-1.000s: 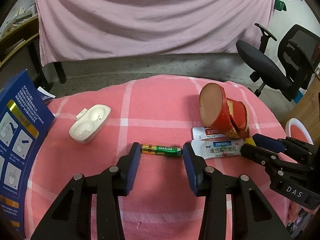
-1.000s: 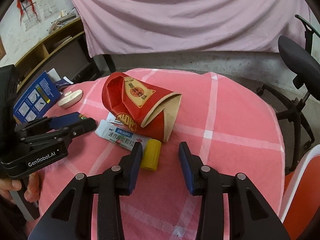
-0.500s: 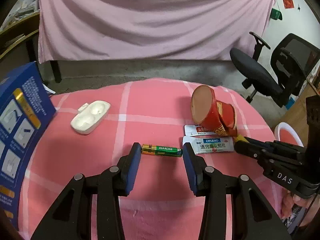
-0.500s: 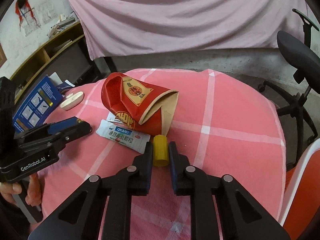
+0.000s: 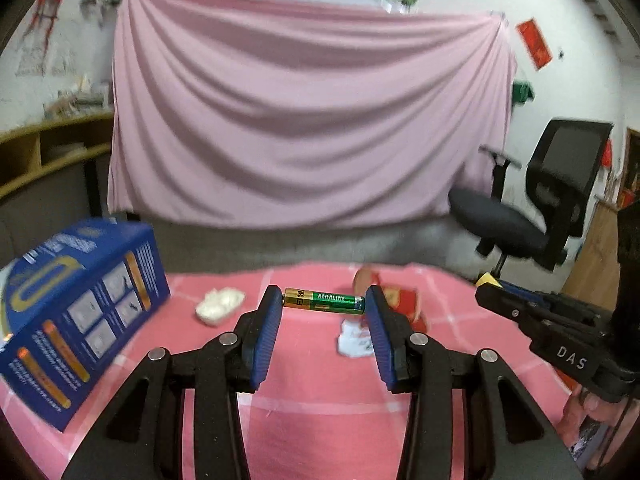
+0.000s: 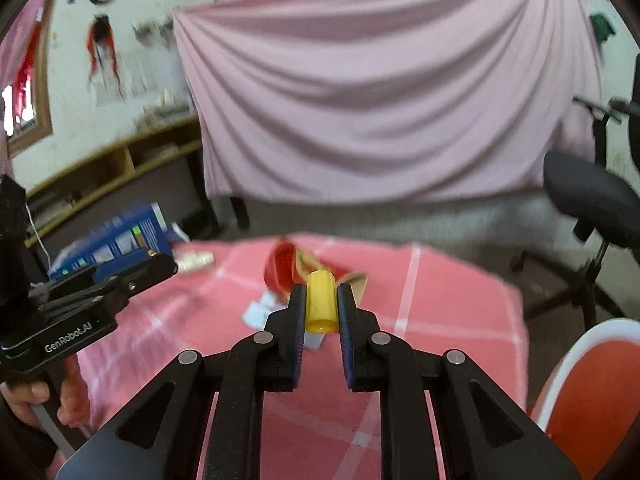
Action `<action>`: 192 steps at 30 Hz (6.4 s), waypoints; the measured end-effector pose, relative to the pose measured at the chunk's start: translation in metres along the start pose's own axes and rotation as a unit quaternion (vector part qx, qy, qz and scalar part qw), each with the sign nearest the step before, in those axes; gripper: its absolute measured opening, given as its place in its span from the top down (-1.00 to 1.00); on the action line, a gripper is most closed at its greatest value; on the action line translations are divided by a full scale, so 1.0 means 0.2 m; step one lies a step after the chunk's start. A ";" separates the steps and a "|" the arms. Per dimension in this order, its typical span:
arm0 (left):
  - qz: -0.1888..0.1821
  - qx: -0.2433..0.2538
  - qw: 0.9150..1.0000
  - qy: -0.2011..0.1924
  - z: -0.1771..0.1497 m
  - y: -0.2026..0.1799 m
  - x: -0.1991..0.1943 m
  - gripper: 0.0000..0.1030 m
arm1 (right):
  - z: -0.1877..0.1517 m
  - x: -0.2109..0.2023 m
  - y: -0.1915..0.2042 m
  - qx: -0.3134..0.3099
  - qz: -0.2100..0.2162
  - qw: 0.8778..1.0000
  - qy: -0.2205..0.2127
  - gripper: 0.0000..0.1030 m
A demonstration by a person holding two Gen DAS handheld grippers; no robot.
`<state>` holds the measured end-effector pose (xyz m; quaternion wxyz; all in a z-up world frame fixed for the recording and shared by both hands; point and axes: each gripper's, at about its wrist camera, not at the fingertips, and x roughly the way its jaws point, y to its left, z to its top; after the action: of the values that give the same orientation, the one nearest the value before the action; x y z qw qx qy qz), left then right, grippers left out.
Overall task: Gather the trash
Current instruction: 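Carry battery and yellow cap over the bucket and open both tools, then move both tools back over the table toward the earbud case and red cup, then grasp the white earbud case with left tool while right tool grasps red cup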
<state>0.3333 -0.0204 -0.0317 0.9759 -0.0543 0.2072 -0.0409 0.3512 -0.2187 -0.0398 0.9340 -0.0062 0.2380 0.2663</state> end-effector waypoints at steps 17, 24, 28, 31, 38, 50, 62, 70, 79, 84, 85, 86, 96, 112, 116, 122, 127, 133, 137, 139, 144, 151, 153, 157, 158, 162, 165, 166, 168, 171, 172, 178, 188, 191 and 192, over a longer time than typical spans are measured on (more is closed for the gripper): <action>0.015 0.059 0.985 -0.160 -0.05 -0.26 -0.35 0.27 | 0.01 -0.42 0.08 -0.052 -0.012 0.981 -0.188 0.74; -0.018 0.080 0.977 -0.196 0.04 -0.48 -0.43 0.27 | 0.04 -0.63 -0.03 -0.045 -0.038 0.969 -0.239 0.74; -0.034 0.102 0.972 -0.207 0.09 -0.63 -0.43 0.27 | 0.03 -0.72 -0.12 -0.037 -0.074 0.963 -0.257 0.74; -0.057 0.107 0.971 -0.207 0.12 -0.77 -0.40 0.27 | 0.02 -0.77 -0.25 -0.018 -0.110 0.959 -0.261 0.74; -0.111 0.117 0.970 -0.180 0.15 -1.09 -0.29 0.27 | -0.05 -0.89 -0.51 0.035 -0.157 0.954 -0.251 0.73; -0.193 0.143 0.969 -0.050 0.05 -1.47 -0.05 0.27 | -0.17 -0.95 -0.84 0.104 -0.198 0.963 -0.153 0.73; -0.227 0.075 0.965 0.110 0.05 -1.47 0.20 0.27 | -0.23 -0.85 -0.95 0.168 -0.194 0.964 -0.067 0.73; -0.232 0.056 0.961 0.142 0.06 -1.44 0.23 0.27 | -0.23 -0.82 -0.97 0.176 -0.199 0.963 -0.049 0.72; -0.228 0.068 0.960 0.149 0.03 -1.43 0.23 0.21 | -0.23 -0.81 -0.99 0.187 -0.212 0.958 -0.042 0.35; -0.222 0.071 0.961 0.148 0.03 -1.41 0.22 0.18 | -0.23 -0.82 -1.01 0.199 -0.222 0.953 -0.047 0.09; -0.219 0.069 0.963 0.145 0.03 -1.40 0.21 0.18 | -0.22 -0.83 -1.01 0.200 -0.223 0.953 -0.051 0.02; -0.215 0.066 0.964 0.140 0.04 -1.38 0.20 0.18 | -0.22 -0.83 -1.01 0.200 -0.225 0.952 -0.054 0.01; -0.158 0.044 0.984 0.061 0.13 -1.17 0.04 -0.10 | -0.15 -0.88 -0.90 0.176 -0.247 0.946 -0.111 -0.53; -0.028 -0.011 0.996 -0.090 0.21 -0.61 -0.29 -0.92 | -0.01 -0.82 -0.50 0.093 -0.247 0.926 -0.270 -1.00; 0.013 -0.008 0.992 -0.126 0.18 -0.46 -0.40 -0.92 | 0.01 -0.78 -0.38 0.081 -0.232 0.927 -0.284 -1.00; 0.067 0.001 0.983 -0.170 0.09 -0.27 -0.52 -0.92 | 0.04 -0.67 -0.22 0.055 -0.206 0.934 -0.287 -1.00; 0.097 0.015 0.980 -0.172 0.04 -0.13 -0.53 -0.92 | 0.05 -0.55 -0.11 0.029 -0.183 0.946 -0.267 -1.00; 0.118 0.004 0.985 -0.130 0.00 -0.01 -0.41 -0.92 | 0.06 -0.38 -0.01 0.001 -0.146 0.967 -0.209 -1.00; 0.112 -0.006 0.990 -0.084 -0.02 0.06 -0.31 -0.92 | 0.06 -0.26 0.00 -0.007 -0.117 0.982 -0.150 -1.00; 0.110 -0.019 0.991 -0.070 -0.03 0.08 -0.30 -0.92 | 0.05 -0.21 -0.01 0.003 -0.105 0.987 -0.124 -1.00; 0.110 -0.028 0.992 -0.049 -0.01 0.11 -0.24 -0.92 | 0.05 -0.15 -0.05 0.029 -0.096 0.991 -0.089 -1.00; 0.099 -0.008 0.994 0.046 0.04 0.18 0.03 -0.92 | 0.07 0.02 -0.10 0.045 -0.073 0.996 -0.024 -1.00; 0.095 -0.011 0.993 0.072 0.06 0.21 0.12 -0.92 | 0.08 0.09 -0.11 0.055 -0.061 0.997 0.002 -1.00; 0.096 -0.012 0.991 0.091 0.09 0.26 0.24 -0.91 | 0.08 0.23 -0.13 0.078 -0.037 0.995 0.057 -1.00; 0.095 -0.009 0.991 0.094 0.10 0.27 0.26 -0.90 | 0.08 0.25 -0.13 0.078 -0.036 0.994 0.066 -1.00; 0.066 -0.018 0.992 0.109 0.10 0.31 0.34 -0.72 | 0.08 0.34 -0.12 0.086 -0.022 0.991 0.099 -1.00; 0.052 -0.035 0.989 0.130 0.11 0.36 0.40 -0.51 | 0.08 0.41 -0.10 0.097 -0.012 0.988 0.118 -1.00; 0.051 -0.042 0.988 0.138 0.11 0.37 0.41 -0.41 | 0.08 0.43 -0.10 0.099 -0.009 0.987 0.123 -1.00; 0.052 -0.058 0.985 0.152 0.11 0.41 0.44 -0.36 | 0.09 0.47 -0.08 0.101 -0.003 0.986 0.131 -1.00; 0.053 -0.078 0.980 0.175 0.10 0.46 0.49 0.02 | 0.08 0.52 -0.04 0.099 0.001 0.985 0.144 -1.00; 0.053 -0.084 0.978 0.186 0.09 0.47 0.51 0.11 | 0.07 0.53 -0.03 0.097 -0.002 0.984 0.149 -1.00; 0.050 -0.098 0.971 0.210 0.08 0.51 0.55 0.11 | 0.06 0.54 -0.03 0.090 -0.013 0.983 0.158 -1.00; 0.053 -0.104 0.970 0.215 0.10 0.49 0.57 0.47 | 0.05 0.57 -0.02 0.096 0.004 0.980 0.172 -0.46; 0.046 -0.108 0.970 0.212 0.11 0.50 0.56 0.51 | 0.04 0.57 -0.02 0.097 0.007 0.980 0.171 -0.46; 0.044 -0.109 0.970 0.212 0.11 0.50 0.55 0.51 | 0.04 0.57 -0.03 0.098 0.009 0.980 0.170 -0.45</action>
<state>0.4484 0.0698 -0.0686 0.8990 -0.1410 0.4144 0.0141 0.4420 -0.1657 -0.0833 0.8734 0.0422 0.4188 0.2448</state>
